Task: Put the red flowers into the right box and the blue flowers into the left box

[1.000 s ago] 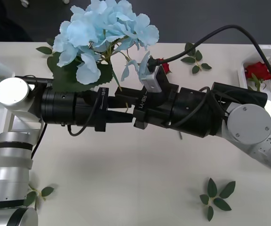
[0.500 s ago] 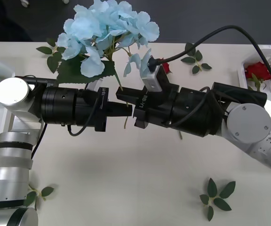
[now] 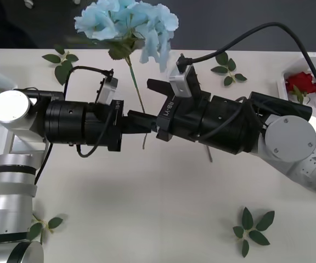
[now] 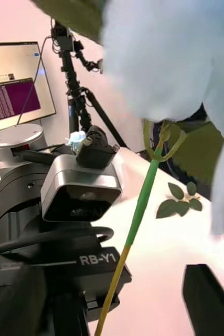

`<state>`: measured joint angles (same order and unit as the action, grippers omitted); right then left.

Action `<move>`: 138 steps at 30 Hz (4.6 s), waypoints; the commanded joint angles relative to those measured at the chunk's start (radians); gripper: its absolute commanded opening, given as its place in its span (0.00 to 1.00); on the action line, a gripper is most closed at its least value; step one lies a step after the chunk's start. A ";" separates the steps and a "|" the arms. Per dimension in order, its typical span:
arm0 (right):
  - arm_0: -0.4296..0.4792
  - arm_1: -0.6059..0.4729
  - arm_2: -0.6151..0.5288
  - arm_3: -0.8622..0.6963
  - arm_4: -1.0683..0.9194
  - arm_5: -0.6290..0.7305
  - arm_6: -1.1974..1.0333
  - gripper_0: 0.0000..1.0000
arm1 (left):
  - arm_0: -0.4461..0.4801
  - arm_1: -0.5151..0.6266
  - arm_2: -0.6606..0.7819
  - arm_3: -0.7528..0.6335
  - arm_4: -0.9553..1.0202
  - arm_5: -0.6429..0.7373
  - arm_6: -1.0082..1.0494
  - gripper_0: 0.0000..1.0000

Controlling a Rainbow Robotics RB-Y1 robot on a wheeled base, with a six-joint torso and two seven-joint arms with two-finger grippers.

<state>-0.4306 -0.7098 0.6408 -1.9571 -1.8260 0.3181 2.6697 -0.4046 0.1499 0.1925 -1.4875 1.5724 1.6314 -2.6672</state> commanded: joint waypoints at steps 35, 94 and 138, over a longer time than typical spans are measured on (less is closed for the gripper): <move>-0.140 -0.138 -0.489 0.251 0.116 0.860 -0.672 0.85 | 0.665 0.272 0.578 -0.628 -0.034 -0.455 0.478 0.01; -0.304 0.184 0.002 0.578 1.219 0.654 -1.771 0.84 | 0.383 0.349 0.459 -0.244 -1.069 -0.407 1.141 0.89; -0.306 0.237 0.102 0.736 1.360 0.581 -1.739 0.00 | 0.451 0.349 0.561 -0.703 -0.098 -0.068 0.563 1.00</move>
<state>-0.7383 -0.4802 0.7177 -1.2268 -0.4590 0.9008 0.9315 0.0909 0.4767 0.7568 -2.1679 1.4600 1.5295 -2.0218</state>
